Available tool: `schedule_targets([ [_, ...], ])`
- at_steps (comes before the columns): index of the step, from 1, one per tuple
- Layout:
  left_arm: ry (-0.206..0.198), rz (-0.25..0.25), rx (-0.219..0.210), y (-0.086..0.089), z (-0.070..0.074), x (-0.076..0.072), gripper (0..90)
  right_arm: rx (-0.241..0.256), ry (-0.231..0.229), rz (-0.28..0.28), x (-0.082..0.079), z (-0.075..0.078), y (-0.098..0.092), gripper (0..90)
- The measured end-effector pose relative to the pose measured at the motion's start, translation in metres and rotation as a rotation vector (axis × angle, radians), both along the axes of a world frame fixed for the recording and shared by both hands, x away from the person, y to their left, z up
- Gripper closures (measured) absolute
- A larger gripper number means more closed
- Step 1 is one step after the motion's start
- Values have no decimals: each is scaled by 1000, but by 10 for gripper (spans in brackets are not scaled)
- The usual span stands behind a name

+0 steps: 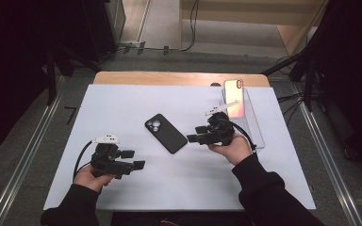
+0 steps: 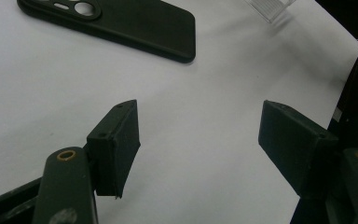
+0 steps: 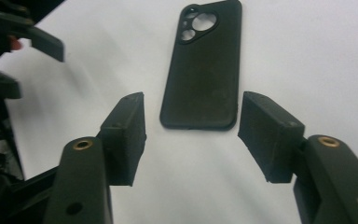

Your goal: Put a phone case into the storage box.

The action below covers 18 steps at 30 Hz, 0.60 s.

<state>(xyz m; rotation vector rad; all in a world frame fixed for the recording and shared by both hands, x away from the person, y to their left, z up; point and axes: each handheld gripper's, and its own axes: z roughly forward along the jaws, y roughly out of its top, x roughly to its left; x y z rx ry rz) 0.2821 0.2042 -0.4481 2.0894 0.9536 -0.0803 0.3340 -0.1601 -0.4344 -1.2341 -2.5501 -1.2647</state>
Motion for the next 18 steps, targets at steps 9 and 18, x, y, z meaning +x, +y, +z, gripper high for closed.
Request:
schedule_targets([
  [9,3,-14,-6,-2,1,0,294,50,-3,62,-20,6,-21,285],
  [18,4,-28,-16,-5,2,-1,293,34,-14,82,-40,3,-36,277],
])
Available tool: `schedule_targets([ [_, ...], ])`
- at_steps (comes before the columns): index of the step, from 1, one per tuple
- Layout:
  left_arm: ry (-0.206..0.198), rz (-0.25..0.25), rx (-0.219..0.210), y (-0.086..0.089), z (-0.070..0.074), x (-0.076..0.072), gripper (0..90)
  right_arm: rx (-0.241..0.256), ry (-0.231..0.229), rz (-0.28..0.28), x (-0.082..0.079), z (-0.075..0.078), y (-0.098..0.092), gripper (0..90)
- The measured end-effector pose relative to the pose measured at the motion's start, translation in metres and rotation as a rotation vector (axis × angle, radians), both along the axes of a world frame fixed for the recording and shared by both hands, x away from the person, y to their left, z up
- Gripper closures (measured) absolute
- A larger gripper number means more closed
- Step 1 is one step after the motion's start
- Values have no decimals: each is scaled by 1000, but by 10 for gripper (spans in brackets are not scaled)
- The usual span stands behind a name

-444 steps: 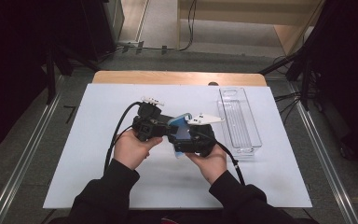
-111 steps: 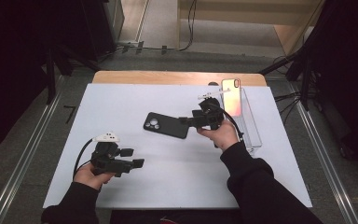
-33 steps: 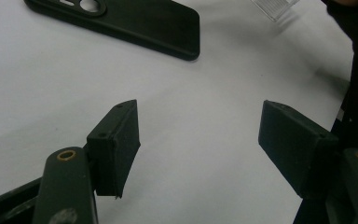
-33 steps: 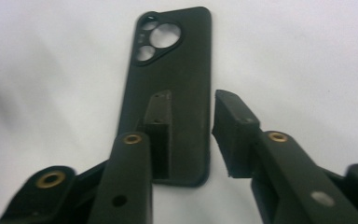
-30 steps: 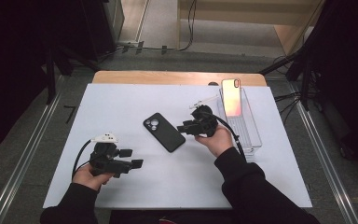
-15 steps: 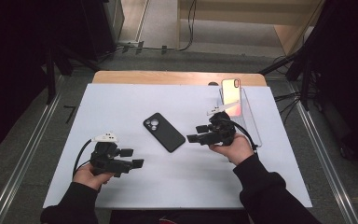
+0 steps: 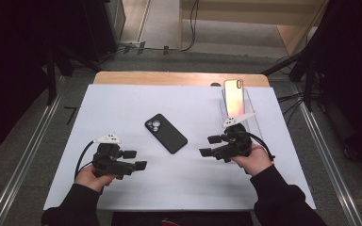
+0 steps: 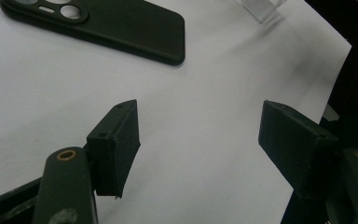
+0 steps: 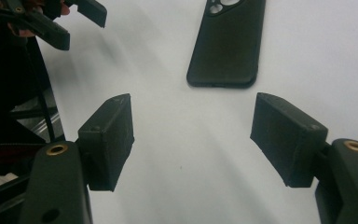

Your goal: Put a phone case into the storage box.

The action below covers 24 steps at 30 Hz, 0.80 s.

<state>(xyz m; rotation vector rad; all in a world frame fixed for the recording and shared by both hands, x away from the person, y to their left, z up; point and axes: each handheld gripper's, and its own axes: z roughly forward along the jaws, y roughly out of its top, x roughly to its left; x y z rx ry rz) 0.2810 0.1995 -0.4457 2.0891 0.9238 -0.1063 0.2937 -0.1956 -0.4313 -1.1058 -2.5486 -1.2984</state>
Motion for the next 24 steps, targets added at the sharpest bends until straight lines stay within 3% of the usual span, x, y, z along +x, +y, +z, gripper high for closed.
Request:
schedule_targets([
  [9,-1,-11,-6,-4,1,0,294,15,-25,-14,-22,-7,-26,277],
  [14,3,-13,-18,-5,1,1,294,16,-7,-34,-34,-15,-41,278],
  [24,5,-16,-27,-4,-1,-2,294,-25,0,-51,-47,-31,-62,278],
])
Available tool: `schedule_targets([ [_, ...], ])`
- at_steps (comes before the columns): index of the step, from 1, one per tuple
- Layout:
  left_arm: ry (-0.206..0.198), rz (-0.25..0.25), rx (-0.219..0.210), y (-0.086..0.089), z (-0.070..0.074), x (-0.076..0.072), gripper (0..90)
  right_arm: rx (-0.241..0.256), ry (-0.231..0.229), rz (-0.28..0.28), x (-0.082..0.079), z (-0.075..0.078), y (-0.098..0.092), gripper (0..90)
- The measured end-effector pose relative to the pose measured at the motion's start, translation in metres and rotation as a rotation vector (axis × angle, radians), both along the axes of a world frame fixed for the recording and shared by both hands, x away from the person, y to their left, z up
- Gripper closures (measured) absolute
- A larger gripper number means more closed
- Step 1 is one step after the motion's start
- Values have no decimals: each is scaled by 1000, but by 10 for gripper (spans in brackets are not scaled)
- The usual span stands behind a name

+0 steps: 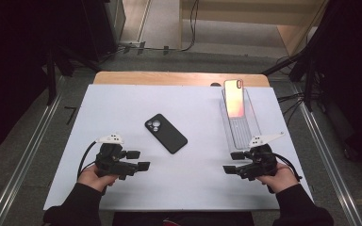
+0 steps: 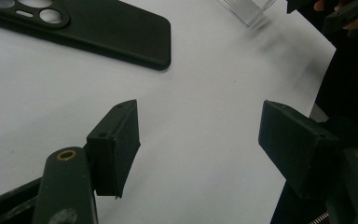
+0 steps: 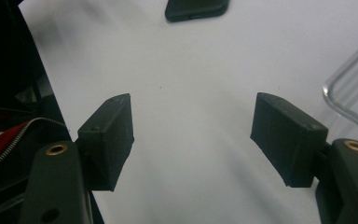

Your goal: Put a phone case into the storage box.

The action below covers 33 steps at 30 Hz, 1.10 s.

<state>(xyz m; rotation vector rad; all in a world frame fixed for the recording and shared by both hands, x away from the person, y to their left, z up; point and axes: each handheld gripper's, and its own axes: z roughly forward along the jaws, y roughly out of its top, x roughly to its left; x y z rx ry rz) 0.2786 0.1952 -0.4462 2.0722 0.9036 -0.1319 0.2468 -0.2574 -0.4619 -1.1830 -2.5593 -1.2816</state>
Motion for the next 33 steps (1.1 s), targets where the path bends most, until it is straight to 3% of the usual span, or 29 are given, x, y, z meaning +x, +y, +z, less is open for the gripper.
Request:
schedule_targets([
  [8,-10,17,8,5,-5,1,293,-10,12,-17,-1,-7,-4,264],
  [15,-9,33,-7,9,-6,4,293,4,32,-38,1,-1,2,249],
  [20,2,33,-5,8,-7,6,293,37,11,-46,5,9,11,219],
  [27,7,43,-1,7,-6,7,293,29,-11,-43,16,16,29,217],
  [33,18,38,2,7,-6,7,295,29,-6,-74,27,20,41,217],
])
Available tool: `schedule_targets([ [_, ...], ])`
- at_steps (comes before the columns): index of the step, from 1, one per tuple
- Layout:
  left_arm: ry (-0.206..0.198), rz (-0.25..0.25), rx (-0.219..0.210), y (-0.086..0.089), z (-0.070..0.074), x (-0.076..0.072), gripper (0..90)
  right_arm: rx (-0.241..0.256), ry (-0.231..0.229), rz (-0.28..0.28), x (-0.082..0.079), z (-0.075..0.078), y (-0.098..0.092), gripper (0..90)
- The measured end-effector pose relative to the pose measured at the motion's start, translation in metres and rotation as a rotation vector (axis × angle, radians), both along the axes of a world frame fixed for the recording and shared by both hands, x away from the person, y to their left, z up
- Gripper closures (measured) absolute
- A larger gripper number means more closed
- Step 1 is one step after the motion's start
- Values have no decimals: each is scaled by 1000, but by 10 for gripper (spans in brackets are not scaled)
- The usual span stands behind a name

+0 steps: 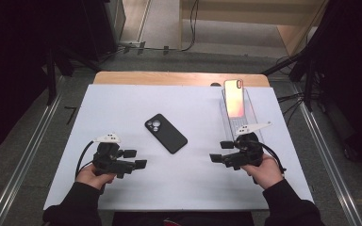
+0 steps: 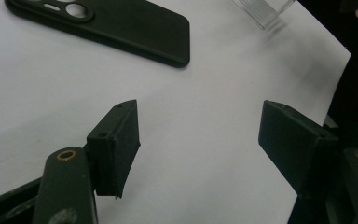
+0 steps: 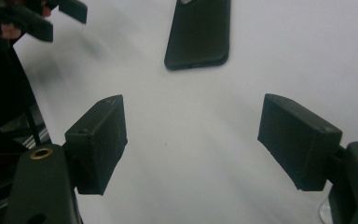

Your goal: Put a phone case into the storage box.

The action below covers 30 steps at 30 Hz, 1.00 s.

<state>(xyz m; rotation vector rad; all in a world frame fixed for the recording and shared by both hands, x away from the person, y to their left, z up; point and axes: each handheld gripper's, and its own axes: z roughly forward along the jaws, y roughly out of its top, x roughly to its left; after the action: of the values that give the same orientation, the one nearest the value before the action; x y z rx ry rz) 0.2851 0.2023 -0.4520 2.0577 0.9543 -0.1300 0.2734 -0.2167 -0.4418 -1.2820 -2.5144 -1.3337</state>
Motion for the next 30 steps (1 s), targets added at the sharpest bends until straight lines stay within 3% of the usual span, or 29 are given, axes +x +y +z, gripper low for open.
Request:
schedule_targets([
  [4,-13,5,15,0,0,-1,294,27,-12,-25,9,4,9,218],
  [12,-17,16,17,2,1,0,293,-43,-23,-32,24,3,30,217],
  [18,-17,16,17,1,1,-1,293,-35,-33,-51,34,5,42,206],
  [22,-20,14,19,1,2,-1,293,-29,-32,-45,40,5,48,130],
  [24,-21,16,18,2,2,-1,293,-27,-32,-42,43,3,50,7],
  [26,-21,16,18,2,2,-1,293,-10,-54,-42,46,1,53,0],
  [28,-22,16,17,2,2,-1,293,1,-44,-36,49,1,55,0],
  [30,-24,14,18,2,2,-1,293,-23,-42,-42,53,1,60,0],
])
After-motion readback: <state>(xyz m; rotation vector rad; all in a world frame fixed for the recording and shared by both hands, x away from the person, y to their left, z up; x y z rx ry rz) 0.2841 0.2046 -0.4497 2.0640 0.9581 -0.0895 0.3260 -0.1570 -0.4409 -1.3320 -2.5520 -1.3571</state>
